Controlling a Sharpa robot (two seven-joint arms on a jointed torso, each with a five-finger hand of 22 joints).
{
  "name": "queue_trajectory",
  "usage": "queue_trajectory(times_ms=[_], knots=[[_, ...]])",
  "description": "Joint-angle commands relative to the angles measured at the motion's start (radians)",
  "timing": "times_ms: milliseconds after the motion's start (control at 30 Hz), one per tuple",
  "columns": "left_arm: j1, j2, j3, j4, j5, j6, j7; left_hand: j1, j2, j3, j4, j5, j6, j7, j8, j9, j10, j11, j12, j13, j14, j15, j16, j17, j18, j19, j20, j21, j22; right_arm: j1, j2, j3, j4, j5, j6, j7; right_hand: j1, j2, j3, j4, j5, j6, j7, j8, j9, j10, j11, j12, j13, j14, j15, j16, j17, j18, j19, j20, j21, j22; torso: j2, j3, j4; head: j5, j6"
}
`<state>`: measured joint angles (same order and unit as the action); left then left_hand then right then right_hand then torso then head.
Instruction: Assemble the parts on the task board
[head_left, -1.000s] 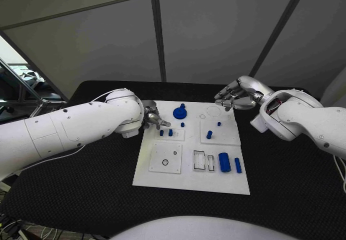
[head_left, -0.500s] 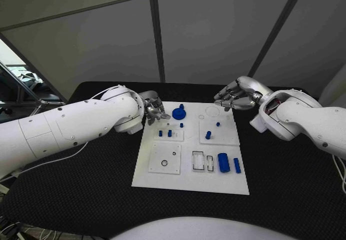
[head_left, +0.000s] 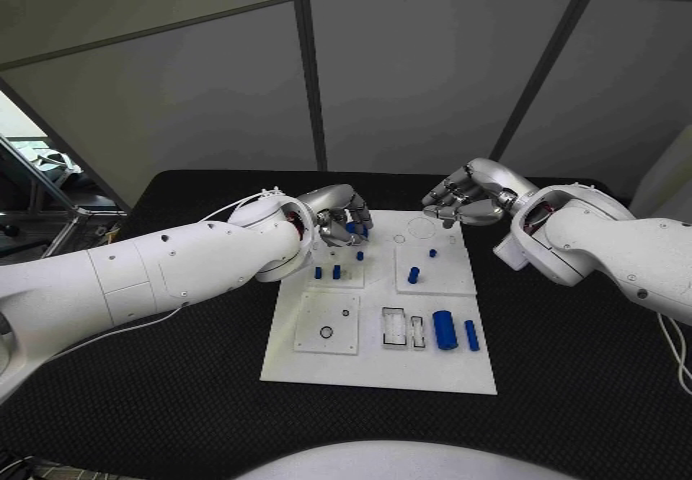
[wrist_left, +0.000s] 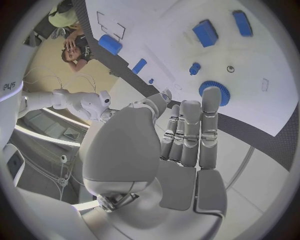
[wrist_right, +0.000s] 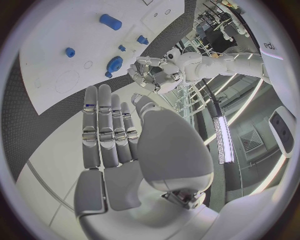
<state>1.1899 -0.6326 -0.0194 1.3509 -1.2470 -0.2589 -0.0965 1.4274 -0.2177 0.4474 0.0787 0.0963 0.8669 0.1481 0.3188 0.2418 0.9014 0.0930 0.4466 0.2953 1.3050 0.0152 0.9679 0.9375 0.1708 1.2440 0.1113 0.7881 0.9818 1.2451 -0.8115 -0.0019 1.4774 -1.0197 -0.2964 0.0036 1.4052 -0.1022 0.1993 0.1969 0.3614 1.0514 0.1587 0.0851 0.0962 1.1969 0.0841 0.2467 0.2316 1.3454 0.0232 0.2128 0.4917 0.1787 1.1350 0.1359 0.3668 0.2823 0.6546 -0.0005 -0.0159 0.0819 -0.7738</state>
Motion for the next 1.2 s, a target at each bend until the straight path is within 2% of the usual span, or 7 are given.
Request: queue_trajectory(times_ms=[33,100,333,600,700,867,1200], knots=[[0.001,0.021,-0.01,-0.028,-0.141,-0.01,0.085,-0.018,-0.006,-0.025,0.003,-0.014,0.012,-0.005,-0.017,-0.019,-0.007,-0.003,-0.024,-0.03,0.034,-0.003,0.063,0.03,-0.027,0.047,-0.002,0.079,0.059,0.002,0.001,0.001,0.005,-0.003,-0.003,0.003,0.008,0.003,0.006,0.0,0.005,0.002,0.004,-0.005,0.001,0.002,0.001,-0.004,-0.002,0.006,0.001,-0.006,0.001,0.004,0.007,-0.002,-0.005,-0.001,0.001,-0.0005,-0.0015,-0.003,0.001],[0.001,0.031,-0.015,-0.041,-0.16,-0.005,0.084,-0.018,-0.002,-0.045,0.001,-0.039,0.017,-0.008,-0.028,-0.031,-0.006,-0.006,-0.036,-0.048,0.053,-0.007,0.098,0.047,-0.033,0.07,-0.005,0.113,0.085,0.002,0.002,0.001,0.004,-0.003,-0.003,0.003,0.008,0.003,0.006,0.0,0.005,0.002,0.004,-0.005,0.001,0.002,0.001,-0.004,-0.002,0.006,0.001,-0.006,0.001,0.004,0.007,-0.002,-0.005,-0.001,0.001,-0.0004,-0.0004,-0.004,0.002],[0.001,0.058,-0.023,-0.077,-0.211,0.041,0.066,-0.006,0.019,-0.081,-0.008,-0.042,0.049,-0.015,-0.062,-0.07,0.038,-0.015,-0.064,-0.11,0.142,-0.02,0.25,0.15,-0.063,0.161,-0.019,0.275,0.207,0.002,0.006,0.001,0.001,-0.003,-0.002,0.004,0.009,0.003,0.007,-0.001,0.006,0.003,0.004,-0.005,0.001,0.003,0.001,-0.004,-0.002,0.006,0.001,-0.007,0.001,0.004,0.007,-0.003,-0.006,-0.002,0.001,-0.0007,-0.0004,-0.003,-0.001],[0.0,0.066,-0.026,-0.09,-0.232,0.071,0.066,-0.018,0.015,-0.113,-0.006,-0.043,0.066,-0.01,-0.083,-0.09,0.076,-0.014,-0.076,-0.135,0.173,-0.021,0.305,0.19,-0.076,0.195,-0.021,0.339,0.255,0.002,0.009,0.001,0.0,-0.003,-0.003,0.005,0.01,0.004,0.007,-0.001,0.006,0.003,0.004,-0.005,0.001,0.003,0.001,-0.004,-0.002,0.007,0.001,-0.007,0.001,0.004,0.007,-0.003,-0.006,-0.002,0.001,-0.001,-0.0038,-0.008,0.005],[0.0,0.065,-0.026,-0.094,-0.239,0.086,0.061,-0.017,0.017,-0.117,-0.007,-0.043,0.072,-0.009,-0.086,-0.093,0.082,-0.013,-0.08,-0.139,0.176,-0.021,0.312,0.193,-0.077,0.199,-0.021,0.345,0.26,0.002,0.009,0.001,0.001,-0.003,-0.004,0.005,0.01,0.004,0.007,-0.001,0.006,0.003,0.004,-0.005,0.001,0.003,0.001,-0.004,-0.002,0.007,0.001,-0.007,0.001,0.004,0.007,-0.003,-0.006,-0.002,0.0,0.0009,-0.0009,-0.011,0.002],[-0.001,0.061,-0.026,-0.093,-0.244,0.119,0.049,-0.019,0.02,-0.126,-0.005,-0.044,0.087,-0.007,-0.088,-0.097,0.096,-0.012,-0.086,-0.146,0.178,-0.019,0.317,0.191,-0.08,0.206,-0.02,0.358,0.271,0.002,0.008,0.001,0.001,-0.003,-0.005,0.004,0.011,0.004,0.008,-0.002,0.007,0.003,0.004,-0.005,0.001,0.003,0.001,-0.004,-0.002,0.007,0.001,-0.008,0.002,0.004,0.008,-0.003,-0.006,-0.002,0.0,0.0003,0.002,-0.013,-0.001],[-0.002,0.065,-0.026,-0.102,-0.248,0.129,0.036,-0.016,0.027,-0.127,-0.005,-0.043,0.097,-0.006,-0.093,-0.102,0.106,-0.01,-0.093,-0.153,0.179,-0.018,0.321,0.189,-0.083,0.213,-0.02,0.373,0.282,0.002,0.01,0.001,0.001,-0.003,-0.005,0.005,0.013,0.005,0.01,-0.003,0.009,0.003,0.004,-0.005,0.001,0.003,0.001,-0.004,-0.003,0.007,0.0,-0.008,0.002,0.004,0.009,-0.003,-0.007,-0.002,0.0,0.0,-0.0008,-0.013,0.0]])
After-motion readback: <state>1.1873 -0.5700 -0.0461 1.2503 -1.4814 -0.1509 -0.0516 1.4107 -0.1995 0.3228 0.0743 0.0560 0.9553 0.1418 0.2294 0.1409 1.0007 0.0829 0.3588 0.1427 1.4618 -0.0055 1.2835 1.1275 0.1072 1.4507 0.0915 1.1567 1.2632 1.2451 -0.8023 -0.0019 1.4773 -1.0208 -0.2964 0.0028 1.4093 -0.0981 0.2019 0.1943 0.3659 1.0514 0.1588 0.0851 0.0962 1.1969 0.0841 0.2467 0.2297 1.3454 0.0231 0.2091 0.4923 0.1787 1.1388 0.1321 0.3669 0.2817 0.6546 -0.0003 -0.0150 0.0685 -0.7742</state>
